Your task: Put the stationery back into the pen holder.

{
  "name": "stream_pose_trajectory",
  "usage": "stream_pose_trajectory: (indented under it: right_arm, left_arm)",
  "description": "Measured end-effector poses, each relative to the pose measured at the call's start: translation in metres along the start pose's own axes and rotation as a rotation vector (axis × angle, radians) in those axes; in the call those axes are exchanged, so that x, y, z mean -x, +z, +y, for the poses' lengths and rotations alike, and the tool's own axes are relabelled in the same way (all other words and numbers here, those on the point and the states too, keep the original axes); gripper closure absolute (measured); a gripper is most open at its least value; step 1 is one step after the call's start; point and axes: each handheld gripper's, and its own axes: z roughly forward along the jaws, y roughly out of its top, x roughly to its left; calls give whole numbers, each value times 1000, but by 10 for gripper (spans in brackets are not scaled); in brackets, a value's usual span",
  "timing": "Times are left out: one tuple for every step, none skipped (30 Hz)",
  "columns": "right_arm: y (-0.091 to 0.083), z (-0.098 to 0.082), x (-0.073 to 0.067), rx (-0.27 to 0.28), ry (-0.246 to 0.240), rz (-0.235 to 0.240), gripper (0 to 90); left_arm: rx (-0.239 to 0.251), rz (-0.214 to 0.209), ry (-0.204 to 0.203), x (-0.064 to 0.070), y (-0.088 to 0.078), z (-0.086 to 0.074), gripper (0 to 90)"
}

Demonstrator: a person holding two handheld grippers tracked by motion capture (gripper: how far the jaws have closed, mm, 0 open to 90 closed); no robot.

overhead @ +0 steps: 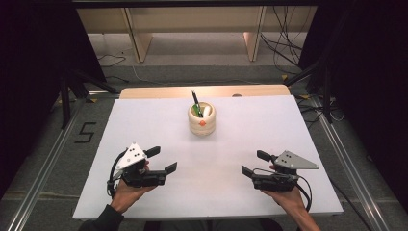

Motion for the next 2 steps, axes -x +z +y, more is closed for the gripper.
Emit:
stream_pose_trajectory:
  right_arm:
    - [0,0,0,0,-1,0,201]
    - [0,0,1,0,1,-2,200]
  left_arm:
    - [1,1,-1,0,0,0,162]
    - [2,1,-1,0,0,0,161]
